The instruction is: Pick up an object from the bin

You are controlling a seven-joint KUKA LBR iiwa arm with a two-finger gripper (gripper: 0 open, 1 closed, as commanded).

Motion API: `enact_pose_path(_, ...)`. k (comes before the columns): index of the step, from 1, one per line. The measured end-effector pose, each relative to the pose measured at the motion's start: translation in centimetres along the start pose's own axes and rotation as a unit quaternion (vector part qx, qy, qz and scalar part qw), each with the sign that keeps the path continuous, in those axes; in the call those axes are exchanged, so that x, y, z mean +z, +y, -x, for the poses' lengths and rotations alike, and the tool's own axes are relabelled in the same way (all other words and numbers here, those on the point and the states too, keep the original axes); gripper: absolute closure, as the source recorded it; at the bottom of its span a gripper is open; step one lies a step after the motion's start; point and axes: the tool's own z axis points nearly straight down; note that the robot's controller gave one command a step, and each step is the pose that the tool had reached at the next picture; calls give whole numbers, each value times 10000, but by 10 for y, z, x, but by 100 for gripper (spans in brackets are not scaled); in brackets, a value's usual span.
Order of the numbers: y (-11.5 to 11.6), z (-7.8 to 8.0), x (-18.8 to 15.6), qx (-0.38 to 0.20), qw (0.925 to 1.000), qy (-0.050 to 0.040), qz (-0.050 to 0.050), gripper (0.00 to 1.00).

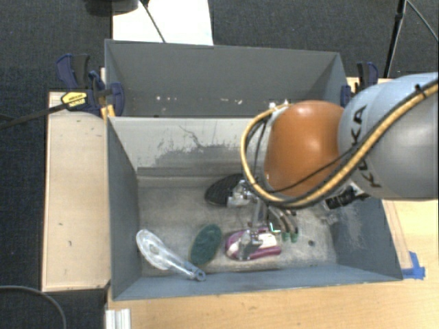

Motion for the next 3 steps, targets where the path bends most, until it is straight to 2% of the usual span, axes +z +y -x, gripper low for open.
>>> enact_pose_path(1,19,17,113,-1123,9937,-61,3,0)
enact_pose_path(2,19,19,111,-1090,9940,-97,12,100)
enact_pose_path(3,19,16,113,-1078,9942,-55,7,0)
